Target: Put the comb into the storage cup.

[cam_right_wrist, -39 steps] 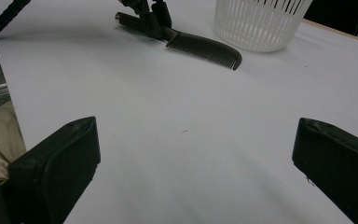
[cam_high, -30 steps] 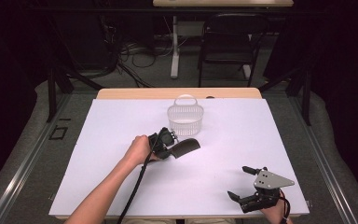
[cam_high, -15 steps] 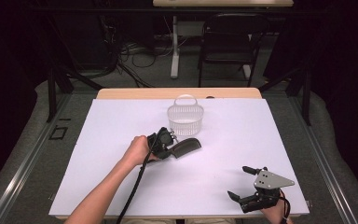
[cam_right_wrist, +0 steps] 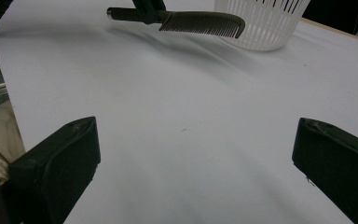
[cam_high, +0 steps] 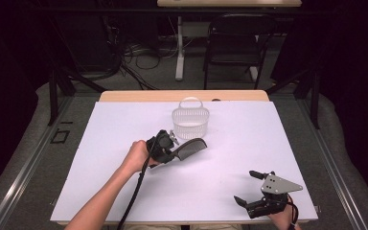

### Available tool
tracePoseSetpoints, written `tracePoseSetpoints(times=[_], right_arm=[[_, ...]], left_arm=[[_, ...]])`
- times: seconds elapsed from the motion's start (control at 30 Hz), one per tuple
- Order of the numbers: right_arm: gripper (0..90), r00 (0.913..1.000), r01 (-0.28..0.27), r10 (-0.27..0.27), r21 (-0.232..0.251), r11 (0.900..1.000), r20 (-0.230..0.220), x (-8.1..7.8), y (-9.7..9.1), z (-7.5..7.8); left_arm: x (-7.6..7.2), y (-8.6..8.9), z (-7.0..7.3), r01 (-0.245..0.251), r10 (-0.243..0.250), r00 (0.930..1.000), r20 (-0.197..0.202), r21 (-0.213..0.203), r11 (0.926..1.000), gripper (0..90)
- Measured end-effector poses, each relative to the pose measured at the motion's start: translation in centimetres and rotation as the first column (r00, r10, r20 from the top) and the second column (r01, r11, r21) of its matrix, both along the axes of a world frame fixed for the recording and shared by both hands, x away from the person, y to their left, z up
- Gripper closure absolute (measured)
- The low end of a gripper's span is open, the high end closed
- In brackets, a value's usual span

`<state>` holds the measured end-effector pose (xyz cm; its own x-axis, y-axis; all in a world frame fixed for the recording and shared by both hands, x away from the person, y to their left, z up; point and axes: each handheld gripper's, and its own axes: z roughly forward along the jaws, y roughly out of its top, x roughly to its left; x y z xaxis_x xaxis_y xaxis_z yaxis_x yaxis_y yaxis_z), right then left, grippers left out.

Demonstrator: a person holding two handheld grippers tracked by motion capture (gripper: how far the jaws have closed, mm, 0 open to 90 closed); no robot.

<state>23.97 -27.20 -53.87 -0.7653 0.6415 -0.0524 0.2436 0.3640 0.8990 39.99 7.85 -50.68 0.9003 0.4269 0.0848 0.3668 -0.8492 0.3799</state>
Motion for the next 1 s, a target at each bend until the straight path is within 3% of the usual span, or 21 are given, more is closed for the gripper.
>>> tracePoseSetpoints(times=[0.5,1.0], right_arm=[[0.6,1.0,0.0,0.0,0.003,1.0,-0.004,0.0,0.0,-0.1],[0.6,1.0,-0.001,0.001,-0.001,1.0,-0.005,0.1,0.0,-0.1]], left_arm=[[-1.0,1.2,0.3,-0.027,0.031,0.9988,0.038,-0.099,0.9947,72.1],[-1.7,2.4,0.8,-0.069,0.085,0.9943,0.066,-0.214,0.9745,72.1]])
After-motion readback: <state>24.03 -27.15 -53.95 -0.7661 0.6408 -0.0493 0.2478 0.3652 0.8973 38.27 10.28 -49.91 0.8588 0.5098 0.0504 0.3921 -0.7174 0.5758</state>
